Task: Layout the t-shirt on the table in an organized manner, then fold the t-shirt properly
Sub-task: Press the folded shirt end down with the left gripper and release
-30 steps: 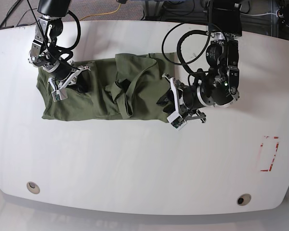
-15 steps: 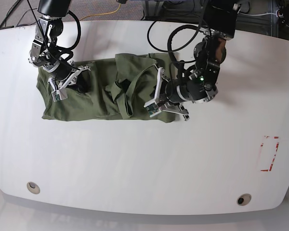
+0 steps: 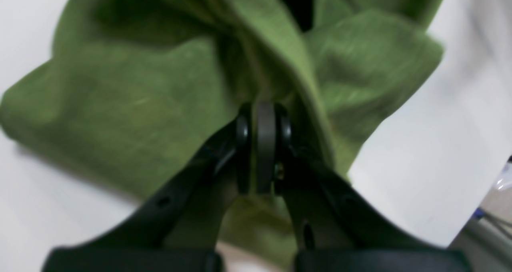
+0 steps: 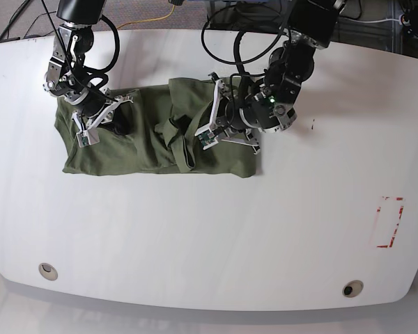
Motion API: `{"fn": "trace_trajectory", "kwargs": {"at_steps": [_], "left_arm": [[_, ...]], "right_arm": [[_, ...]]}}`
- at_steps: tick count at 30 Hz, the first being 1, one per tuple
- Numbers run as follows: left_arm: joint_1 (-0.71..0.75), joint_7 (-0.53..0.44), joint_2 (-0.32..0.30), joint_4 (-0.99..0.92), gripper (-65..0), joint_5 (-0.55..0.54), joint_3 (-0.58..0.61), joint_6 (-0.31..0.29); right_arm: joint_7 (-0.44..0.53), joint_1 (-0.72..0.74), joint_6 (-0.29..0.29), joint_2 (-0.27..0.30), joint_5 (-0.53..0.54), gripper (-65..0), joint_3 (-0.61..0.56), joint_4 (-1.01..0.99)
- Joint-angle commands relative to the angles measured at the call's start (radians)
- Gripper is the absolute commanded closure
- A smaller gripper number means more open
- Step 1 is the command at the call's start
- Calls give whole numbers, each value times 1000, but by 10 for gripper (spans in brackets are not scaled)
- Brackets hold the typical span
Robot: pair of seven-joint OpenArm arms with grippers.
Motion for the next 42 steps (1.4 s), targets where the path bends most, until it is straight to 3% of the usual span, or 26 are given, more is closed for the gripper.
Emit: {"fn": "trace_trajectory", "kwargs": {"at_steps": [1, 5, 21, 26, 35, 42], "left_arm": [[-9, -12, 4, 13, 0, -10, -1, 3], [17, -12, 7, 14, 0, -14, 1, 5], [35, -13, 139, 13, 0, -15, 76, 3], [32, -61, 149, 13, 0, -15, 94, 3], [18, -89, 149, 48, 0, -10, 85, 3], [18, -87, 76, 102, 0, -6, 25, 3]], "right_arm": [[-75, -7, -9, 5, -58, -3, -3, -3], [-75, -7, -9, 5, -58, -3, -3, -3], [-75, -7, -9, 3, -58, -3, -4, -3], [-75, -7, -9, 3, -61, -3, -4, -3], [-75, -7, -9, 5, -61, -3, -4, -3], [-75, -7, -9, 5, -61, -3, -4, -3]]}}
